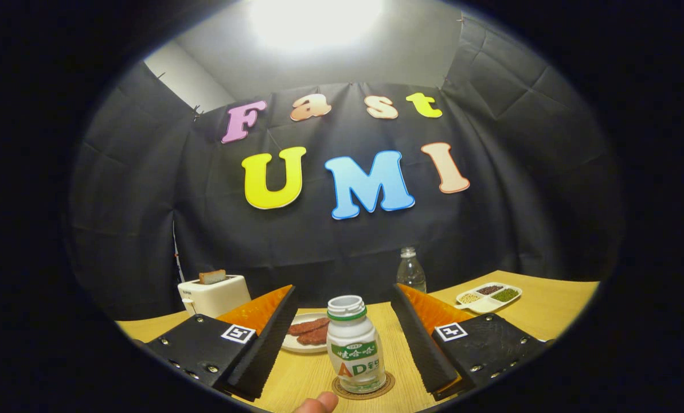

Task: Take the bottle from table, then pour the juice into the cup, finally place the bottle on the coaster

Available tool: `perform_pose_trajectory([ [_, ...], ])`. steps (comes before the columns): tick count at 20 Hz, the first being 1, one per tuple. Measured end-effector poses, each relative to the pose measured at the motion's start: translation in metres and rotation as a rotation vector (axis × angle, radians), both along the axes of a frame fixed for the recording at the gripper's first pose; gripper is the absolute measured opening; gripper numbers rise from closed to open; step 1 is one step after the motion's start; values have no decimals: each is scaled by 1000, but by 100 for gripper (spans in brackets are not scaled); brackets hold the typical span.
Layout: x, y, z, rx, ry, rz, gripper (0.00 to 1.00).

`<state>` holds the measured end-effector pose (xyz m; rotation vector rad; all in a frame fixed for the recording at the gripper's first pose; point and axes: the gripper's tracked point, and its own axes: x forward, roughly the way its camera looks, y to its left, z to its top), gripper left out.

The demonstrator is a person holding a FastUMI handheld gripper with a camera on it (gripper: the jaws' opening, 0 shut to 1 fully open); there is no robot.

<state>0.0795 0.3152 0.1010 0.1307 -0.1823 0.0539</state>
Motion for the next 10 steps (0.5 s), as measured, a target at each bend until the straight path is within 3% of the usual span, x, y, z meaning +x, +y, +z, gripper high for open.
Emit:
perform_pose_trajectory([
  [6,-36,-10,68,-12,-118,-27,98],
  [10,-58,-21,85,-10,-137,-24,98],
])
